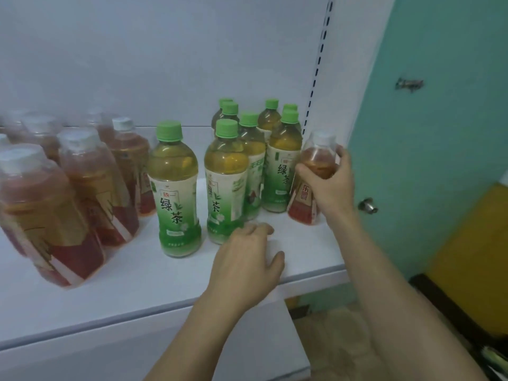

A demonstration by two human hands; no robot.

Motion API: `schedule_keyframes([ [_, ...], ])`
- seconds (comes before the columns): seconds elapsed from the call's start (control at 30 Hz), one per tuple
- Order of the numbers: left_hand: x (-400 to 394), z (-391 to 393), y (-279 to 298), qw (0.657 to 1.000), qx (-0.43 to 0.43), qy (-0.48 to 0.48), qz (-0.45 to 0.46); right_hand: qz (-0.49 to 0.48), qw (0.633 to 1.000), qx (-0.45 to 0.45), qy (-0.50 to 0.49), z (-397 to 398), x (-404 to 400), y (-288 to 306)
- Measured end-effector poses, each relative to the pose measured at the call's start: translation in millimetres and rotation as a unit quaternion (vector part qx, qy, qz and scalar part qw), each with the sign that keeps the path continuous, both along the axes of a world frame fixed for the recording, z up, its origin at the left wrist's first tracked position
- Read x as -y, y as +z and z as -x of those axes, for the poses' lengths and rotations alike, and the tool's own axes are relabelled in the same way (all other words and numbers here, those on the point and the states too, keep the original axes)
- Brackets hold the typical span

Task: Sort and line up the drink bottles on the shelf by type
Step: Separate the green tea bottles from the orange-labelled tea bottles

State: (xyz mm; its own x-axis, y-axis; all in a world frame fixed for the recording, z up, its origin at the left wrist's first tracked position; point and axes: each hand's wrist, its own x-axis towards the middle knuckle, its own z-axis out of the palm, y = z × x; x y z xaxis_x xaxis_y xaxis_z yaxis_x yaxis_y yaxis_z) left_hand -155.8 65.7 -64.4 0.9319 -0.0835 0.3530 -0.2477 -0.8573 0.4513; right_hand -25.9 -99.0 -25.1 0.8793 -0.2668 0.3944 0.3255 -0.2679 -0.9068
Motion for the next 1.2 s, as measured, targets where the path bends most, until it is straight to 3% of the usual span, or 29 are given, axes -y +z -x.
schedule_keyframes([
  [0.07, 5, -5, 1, 1.000, -0.016, 0.008, 0.024, -0.003, 1.000, 0.012, -0.021, 5, 2, -1],
  [0.2, 16, 1, 4, 0.995, 0.005, -0.049, 0.084, -0.157, 0.986, 0.049, 0.017, 49, 0, -2],
  [0.43, -15, 34, 14, 0.969, 0.197, -0.020, 0.148, -0.231, 0.964, 0.083, 0.105, 129, -49, 13],
  [0.67, -117, 105, 23, 0.948, 0.286, 0.064, 0.127, -0.158, 0.951, 0.111, 0.243, 179, -148, 28],
  [0.9, -240, 154, 29, 0.936, 0.266, 0.183, 0.139, -0.021, 0.939, 0.120, 0.321, 212, -277, 47],
  [1.1, -329, 141, 25, 0.920, 0.232, 0.267, 0.166, 0.092, 0.941, 0.179, 0.272, 215, -385, 59],
  [1.2, -362, 120, 20, 0.930, 0.195, 0.247, 0.189, 0.160, 0.943, 0.163, 0.242, 200, -426, 51],
])
